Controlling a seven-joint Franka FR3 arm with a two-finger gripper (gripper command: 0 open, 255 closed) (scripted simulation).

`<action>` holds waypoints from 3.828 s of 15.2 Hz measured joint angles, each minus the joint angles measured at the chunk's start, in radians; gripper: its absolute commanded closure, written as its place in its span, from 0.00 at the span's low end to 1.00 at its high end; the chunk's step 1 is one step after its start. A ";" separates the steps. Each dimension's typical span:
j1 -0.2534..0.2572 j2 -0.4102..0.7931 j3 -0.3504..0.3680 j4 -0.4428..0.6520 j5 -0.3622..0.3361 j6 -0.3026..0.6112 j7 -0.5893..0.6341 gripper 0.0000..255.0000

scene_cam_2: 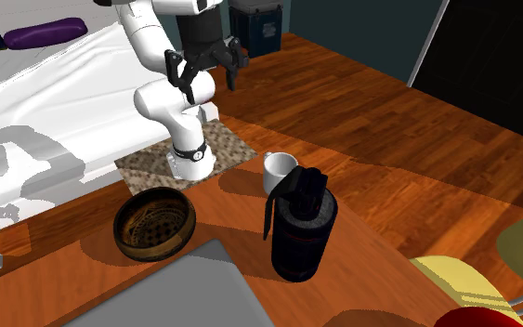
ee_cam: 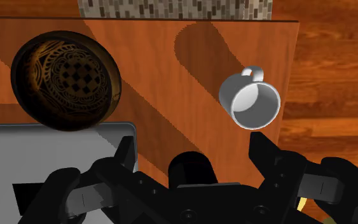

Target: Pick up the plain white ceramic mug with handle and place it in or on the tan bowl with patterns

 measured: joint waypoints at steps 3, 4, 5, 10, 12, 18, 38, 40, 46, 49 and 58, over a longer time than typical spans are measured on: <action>0.002 -0.006 0.011 -0.041 0.008 0.033 0.015 0.00; 0.003 -0.003 0.017 -0.061 0.011 0.054 0.022 0.00; 0.006 0.005 0.026 -0.078 0.018 0.076 0.034 0.00; 0.023 0.025 0.078 -0.228 0.054 0.238 0.097 0.00; 0.032 0.049 0.100 -0.272 0.069 0.303 0.122 0.00; 0.056 0.175 0.166 -0.367 0.110 0.516 0.194 0.00; 0.069 0.383 0.229 -0.473 0.137 0.826 0.252 1.00; 0.069 0.383 0.229 -0.473 0.137 0.826 0.252 1.00; 0.069 0.383 0.229 -0.472 0.137 0.826 0.252 1.00; 0.070 0.369 0.227 -0.465 0.137 0.803 0.251 1.00; 0.071 0.288 0.215 -0.396 0.133 0.654 0.249 1.00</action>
